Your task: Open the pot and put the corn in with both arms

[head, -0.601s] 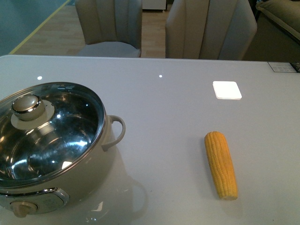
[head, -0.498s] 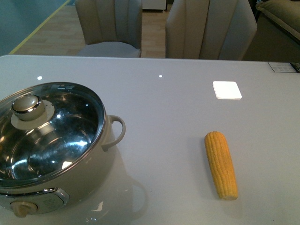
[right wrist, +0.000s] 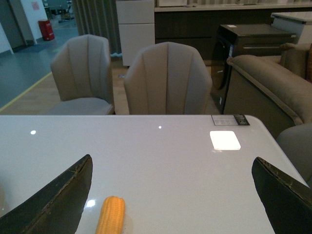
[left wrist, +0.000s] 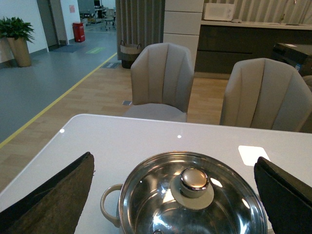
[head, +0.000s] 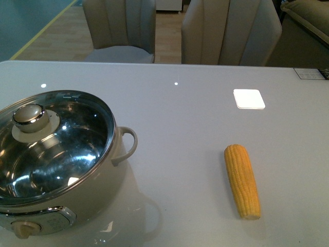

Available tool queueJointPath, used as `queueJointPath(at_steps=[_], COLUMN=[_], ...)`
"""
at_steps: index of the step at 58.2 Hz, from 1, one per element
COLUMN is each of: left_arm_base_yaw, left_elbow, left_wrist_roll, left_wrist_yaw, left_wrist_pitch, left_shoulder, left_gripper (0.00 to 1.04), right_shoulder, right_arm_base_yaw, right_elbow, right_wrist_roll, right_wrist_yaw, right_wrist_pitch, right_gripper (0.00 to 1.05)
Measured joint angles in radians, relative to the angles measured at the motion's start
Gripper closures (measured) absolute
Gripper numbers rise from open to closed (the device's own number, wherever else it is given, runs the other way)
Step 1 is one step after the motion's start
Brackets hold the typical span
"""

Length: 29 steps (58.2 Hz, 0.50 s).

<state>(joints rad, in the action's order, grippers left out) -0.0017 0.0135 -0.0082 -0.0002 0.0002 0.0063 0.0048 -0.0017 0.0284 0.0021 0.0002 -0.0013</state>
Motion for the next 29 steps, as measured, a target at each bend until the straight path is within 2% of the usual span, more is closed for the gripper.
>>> queueJointPath(at_steps=[5,8,11,15,23,29], left_arm_base_yaw=[0.004,0.007,-0.012,-0.041,-0.101,-0.136], left_elbow=[0.005,0.058,0.089,0.106,0.169,0.211], left_wrist_roll=[-0.012,-0.066,-0.099,-0.118,-0.119,-0.098], left_wrist_yaw=[0.018,0.077,0.078,0.063,0.041,0.016], left_wrist_pitch=[-0.018,-0.161,-0.232,-0.230,-0.124,0.120], left_shoulder=[0.008,0.076,0.146,0.199,0.329,0.617], left_gripper=[0.07,0.07,0.07,0.07,0.07,0.07], right_shoulder=[0.000,0.000,0.000,0.000,0.000,0.000], right_arm_base_yaw=[0.000,0.000,0.000,0.000,0.000,0.000], right_elbow=[0.000,0.000,0.000,0.000,0.000,0.000], right_wrist_roll=[0.000,0.000,0.000,0.000,0.000,0.000], right_wrist_yaw=[0.000,0.000,0.000,0.000,0.000,0.000], right_wrist_pitch=[0.000,0.000,0.000,0.000,0.000,0.000], right_gripper=[0.09,0.09,0.09,0.09,0.09,0.09])
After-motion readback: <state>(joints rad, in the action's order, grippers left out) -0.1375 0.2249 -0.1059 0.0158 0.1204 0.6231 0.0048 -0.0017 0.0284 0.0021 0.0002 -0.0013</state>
